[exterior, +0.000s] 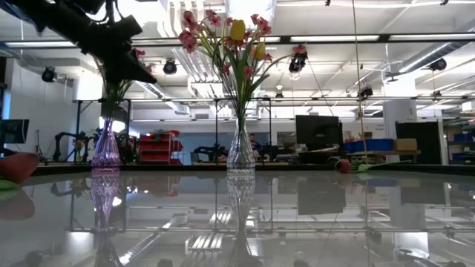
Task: Sort flowers into vase by color
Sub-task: Put the left red tulip into the purple vase
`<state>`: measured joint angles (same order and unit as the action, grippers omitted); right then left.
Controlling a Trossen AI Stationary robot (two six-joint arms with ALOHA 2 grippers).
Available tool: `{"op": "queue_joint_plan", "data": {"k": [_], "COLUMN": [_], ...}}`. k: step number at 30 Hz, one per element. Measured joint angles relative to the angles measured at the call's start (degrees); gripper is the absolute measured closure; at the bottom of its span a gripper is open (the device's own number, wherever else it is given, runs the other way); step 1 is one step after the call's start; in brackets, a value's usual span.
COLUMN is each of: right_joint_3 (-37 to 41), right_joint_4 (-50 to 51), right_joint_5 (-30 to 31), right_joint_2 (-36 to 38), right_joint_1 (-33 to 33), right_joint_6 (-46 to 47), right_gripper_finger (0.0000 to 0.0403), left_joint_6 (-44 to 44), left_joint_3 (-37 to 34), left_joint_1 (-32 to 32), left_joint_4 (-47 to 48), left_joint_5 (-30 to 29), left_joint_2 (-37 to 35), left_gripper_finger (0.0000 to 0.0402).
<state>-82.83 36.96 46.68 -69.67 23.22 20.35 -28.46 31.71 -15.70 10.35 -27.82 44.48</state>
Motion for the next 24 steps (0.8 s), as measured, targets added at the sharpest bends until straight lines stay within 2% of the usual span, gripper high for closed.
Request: {"op": "queue_joint_plan", "data": {"k": [4,6,10,15,17,20,24], "right_joint_3": [0.0,0.0,0.0,0.0,0.0,0.0,0.0], "right_joint_4": [0.1,0.1,0.2,0.3,0.4,0.3,0.5], "right_joint_5": [-0.5,-0.6,-0.6,-0.9,-3.3,-6.3,-8.4], "right_joint_2": [0.1,0.2,0.3,1.4,2.1,3.8,5.8], "right_joint_1": [0.0,0.0,0.0,0.0,0.0,0.0,1.5], "right_joint_6": [0.6,0.6,1.8,2.7,2.7,2.7,2.6], "right_gripper_finger": [0.0202,0.0202,0.0202,0.0202,0.0202,0.0202,0.0202], "left_joint_6": [9.2,17.7,42.9,79.2,92.7,109.9,126.8], "left_joint_3": [2.5,4.1,8.7,14.1,15.5,16.6,16.6], "left_joint_1": [9.4,14.3,24.2,37.0,41.8,47.5,53.5], "left_joint_4": [7.0,10.7,24.4,37.4,39.6,39.6,39.6], "left_joint_5": [-0.2,-0.3,0.9,5.7,8.1,14.8,18.2], "left_joint_2": [-0.3,0.2,3.9,11.7,15.6,22.2,31.3], "left_gripper_finger": [0.0401,0.0401,0.0378,0.0310,0.0280,0.0240,0.0206]}}
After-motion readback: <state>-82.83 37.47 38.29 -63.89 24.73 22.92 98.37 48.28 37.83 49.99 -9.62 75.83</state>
